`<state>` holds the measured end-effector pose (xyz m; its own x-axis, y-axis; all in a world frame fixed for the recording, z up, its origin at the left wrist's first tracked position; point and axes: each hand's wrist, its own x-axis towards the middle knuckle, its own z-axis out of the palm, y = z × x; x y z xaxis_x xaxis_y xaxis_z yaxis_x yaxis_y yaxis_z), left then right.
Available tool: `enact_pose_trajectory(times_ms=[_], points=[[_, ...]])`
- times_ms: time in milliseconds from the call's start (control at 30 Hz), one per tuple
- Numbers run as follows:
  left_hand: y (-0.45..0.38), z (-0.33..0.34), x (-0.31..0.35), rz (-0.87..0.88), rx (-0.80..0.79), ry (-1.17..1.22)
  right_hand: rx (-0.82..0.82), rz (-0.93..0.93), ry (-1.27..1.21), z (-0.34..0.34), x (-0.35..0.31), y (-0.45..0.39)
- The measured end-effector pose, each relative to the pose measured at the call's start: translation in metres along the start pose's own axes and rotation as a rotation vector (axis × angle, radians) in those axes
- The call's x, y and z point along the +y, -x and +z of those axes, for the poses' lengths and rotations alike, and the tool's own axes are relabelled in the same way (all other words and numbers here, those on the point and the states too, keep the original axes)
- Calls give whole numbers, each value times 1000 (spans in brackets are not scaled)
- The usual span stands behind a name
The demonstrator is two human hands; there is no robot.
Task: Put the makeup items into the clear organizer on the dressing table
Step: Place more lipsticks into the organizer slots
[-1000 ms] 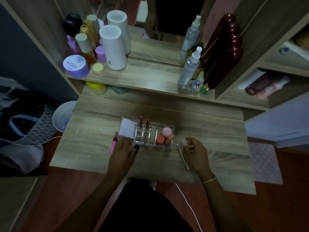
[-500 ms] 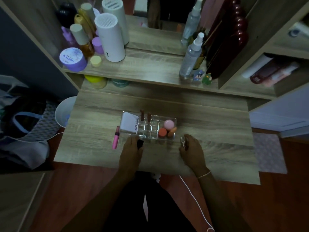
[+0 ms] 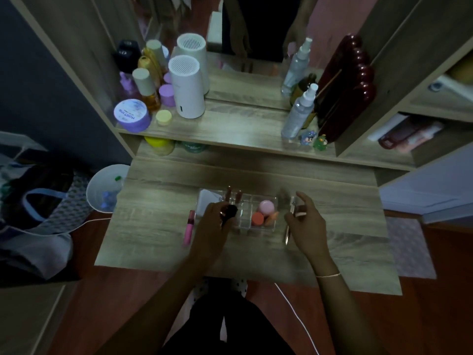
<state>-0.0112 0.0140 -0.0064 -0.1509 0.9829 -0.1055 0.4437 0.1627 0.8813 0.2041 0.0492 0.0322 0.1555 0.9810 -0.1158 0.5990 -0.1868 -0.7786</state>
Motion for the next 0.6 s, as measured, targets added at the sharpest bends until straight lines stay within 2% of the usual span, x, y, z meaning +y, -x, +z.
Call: enact_pose_trajectory(times_ms=[67, 167, 500, 600], points=[[-9, -9, 2, 10, 44, 69, 13, -4, -75, 2, -15, -7], [-20, -18, 1, 57, 66, 53, 4, -33, -110, 10, -32, -15], [-31, -17, -1, 44, -24, -68, -24, -187, -28, 36, -42, -32], [-29, -16, 2, 36, -43, -41, -46, -233, -4, 41, -39, -35]])
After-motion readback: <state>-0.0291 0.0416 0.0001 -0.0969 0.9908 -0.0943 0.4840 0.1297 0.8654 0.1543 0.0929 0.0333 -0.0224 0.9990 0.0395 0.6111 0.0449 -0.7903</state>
